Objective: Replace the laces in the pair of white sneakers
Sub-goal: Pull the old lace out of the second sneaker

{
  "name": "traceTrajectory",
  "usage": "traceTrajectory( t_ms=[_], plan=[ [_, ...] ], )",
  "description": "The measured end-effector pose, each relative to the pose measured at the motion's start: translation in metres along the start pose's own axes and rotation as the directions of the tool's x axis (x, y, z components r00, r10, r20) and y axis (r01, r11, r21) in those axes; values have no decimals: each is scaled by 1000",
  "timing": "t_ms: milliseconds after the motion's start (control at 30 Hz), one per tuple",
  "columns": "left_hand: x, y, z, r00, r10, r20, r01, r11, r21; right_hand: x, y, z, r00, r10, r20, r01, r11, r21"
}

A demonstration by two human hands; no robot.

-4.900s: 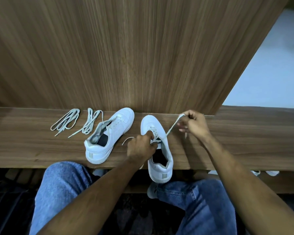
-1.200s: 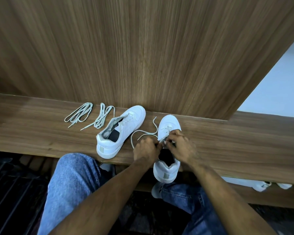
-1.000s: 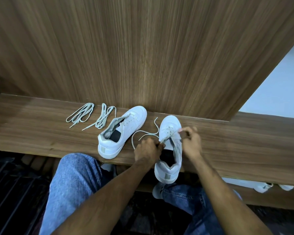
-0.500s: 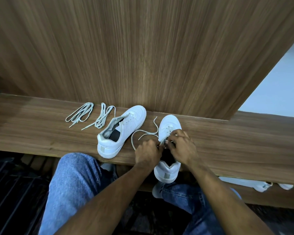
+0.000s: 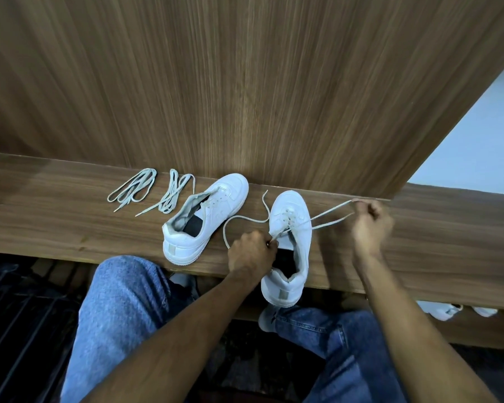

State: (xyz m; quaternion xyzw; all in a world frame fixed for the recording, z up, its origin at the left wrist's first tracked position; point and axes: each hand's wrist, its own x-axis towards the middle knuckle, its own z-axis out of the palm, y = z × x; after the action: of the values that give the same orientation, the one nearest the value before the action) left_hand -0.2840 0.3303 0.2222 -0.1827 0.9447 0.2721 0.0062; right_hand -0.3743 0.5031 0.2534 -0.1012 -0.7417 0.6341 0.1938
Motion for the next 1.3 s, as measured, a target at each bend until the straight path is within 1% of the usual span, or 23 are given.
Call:
traceTrajectory(
  t_ms=[67, 133, 200, 267, 300, 367, 400, 467, 500, 533, 567, 667, 767, 800, 833, 867, 933, 967, 1000, 1067, 1133, 1233, 1300],
  plan=[
    [1, 0, 0, 1000, 2, 0, -2, 1000, 9, -4, 7, 0, 968, -110, 224, 183, 923, -337],
    [1, 0, 2, 1000, -3, 6, 3, 1000, 20, -13, 17, 3, 874, -169, 456, 402, 779, -481],
    [1, -1, 2, 1000, -13, 16, 12, 1000, 19, -28, 19, 10, 742, -144, 654, 576, 636, -513],
    [1, -2, 1, 1000, -20, 24, 19, 999, 31, -44, 19, 20, 647, -61, 760, 686, 482, -545],
    [1, -2, 1, 999, -14, 30, 13, 999, 48, -50, 21, 24, 624, -47, 780, 715, 437, -546],
    [1, -2, 0, 999, -6, 38, 3, 997, 77, -57, 26, 30, 615, -63, 786, 730, 422, -537],
    [1, -2, 0, 999, -8, 42, 4, 997, 79, -59, 29, 32, 625, -79, 776, 713, 461, -528],
    [2, -3, -1, 999, -5, 42, 3, 998, 61, -57, 33, 34, 690, -60, 721, 553, 685, -473],
    [2, -4, -2, 999, 1, 41, -3, 999, 52, -54, 34, 33, 737, -36, 674, 399, 829, -392],
    [2, -4, -3, 999, 7, 41, -9, 999, 43, -52, 29, 30, 791, -14, 612, 239, 927, -288],
    [2, -4, -3, 999, 11, 39, -12, 999, 32, -49, 24, 27, 848, 16, 530, 92, 980, -177],
    [2, -5, -2, 999, 5, 40, -5, 1000, 4, -32, 10, 16, 949, 117, 292, -145, 986, 79],
    [2, -6, -1, 999, -17, 44, 17, 1000, -17, -9, -2, 6, 967, 225, 117, -252, 909, 331],
    [3, -6, -1, 999, -21, 44, 22, 999, -25, -2, -5, 2, 965, 248, 90, -263, 896, 356],
    [3, -6, -2, 999, -24, 40, 25, 999, -29, 2, -6, 1, 968, 236, 88, -252, 916, 313],
    [3, -6, -1, 999, -27, 37, 28, 999, -31, 5, -7, 0, 971, 202, 125, -224, 955, 196],
    [3, -6, 0, 999, -33, 39, 34, 999, -26, 2, 1, 0, 950, 161, 268, -113, 976, -185],
    [3, -6, 1, 999, -33, 36, 34, 999, -22, -2, 5, -1, 933, 135, 335, 6, 922, -387],
    [3, -6, 2, 999, -34, 30, 34, 999, -22, -7, 10, -2, 911, 77, 406, 156, 846, -510],
    [2, -6, 3, 999, -42, 16, 43, 999, -33, -22, 13, -2, 850, -31, 525, 380, 727, -572],
    [2, -7, 4, 999, -45, 8, 45, 998, -47, -40, 11, 2, 785, -14, 619, 497, 612, -616],
    [0, -8, 1, 999, -41, 23, 42, 997, -71, -61, 11, 17, 749, 116, 652, 528, 489, -694],
    [1, -11, 0, 999, -45, 31, 48, 991, -124, -62, 17, 22, 788, 97, 608, 479, 523, -705]
  ],
)
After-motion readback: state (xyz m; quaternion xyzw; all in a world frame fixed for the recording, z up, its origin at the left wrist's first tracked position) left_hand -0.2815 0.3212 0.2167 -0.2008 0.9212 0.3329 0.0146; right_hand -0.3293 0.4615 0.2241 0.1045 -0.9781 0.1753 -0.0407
